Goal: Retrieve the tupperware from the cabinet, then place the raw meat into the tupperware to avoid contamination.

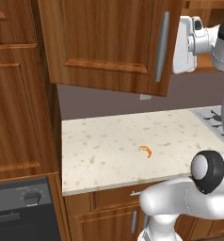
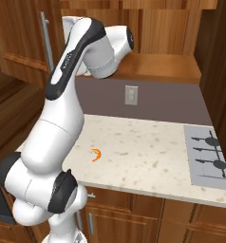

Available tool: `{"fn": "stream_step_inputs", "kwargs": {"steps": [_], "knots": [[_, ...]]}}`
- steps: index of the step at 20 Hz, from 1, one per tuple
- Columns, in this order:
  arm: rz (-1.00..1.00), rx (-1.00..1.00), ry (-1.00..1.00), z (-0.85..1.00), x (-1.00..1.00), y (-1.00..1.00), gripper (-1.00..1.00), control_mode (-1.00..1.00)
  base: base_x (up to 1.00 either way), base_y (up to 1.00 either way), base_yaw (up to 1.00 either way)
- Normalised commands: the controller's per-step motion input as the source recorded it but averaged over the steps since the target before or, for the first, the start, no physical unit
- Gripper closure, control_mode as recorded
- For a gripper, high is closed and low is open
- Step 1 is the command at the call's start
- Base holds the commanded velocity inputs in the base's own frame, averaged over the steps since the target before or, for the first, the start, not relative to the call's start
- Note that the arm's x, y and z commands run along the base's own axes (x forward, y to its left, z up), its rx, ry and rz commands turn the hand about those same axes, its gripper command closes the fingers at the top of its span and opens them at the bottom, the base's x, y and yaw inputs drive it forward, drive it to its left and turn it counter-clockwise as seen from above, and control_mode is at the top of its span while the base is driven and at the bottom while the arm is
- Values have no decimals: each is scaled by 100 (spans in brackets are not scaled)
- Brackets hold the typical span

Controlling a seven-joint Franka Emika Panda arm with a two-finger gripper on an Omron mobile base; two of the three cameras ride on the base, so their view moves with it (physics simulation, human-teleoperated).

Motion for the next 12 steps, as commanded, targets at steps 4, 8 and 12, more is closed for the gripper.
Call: {"fn": "stream_step_inputs", "kwargs": {"steps": [4,8,12], "knots": [[9,-5,-4,0,-67,66,-100,-100,0,0,0],[9,-4,-5,0,-66,68,-100,-100,0,0,0],[8,-4,-5,-2,-66,73,-100,-100,0,0,0]]}}
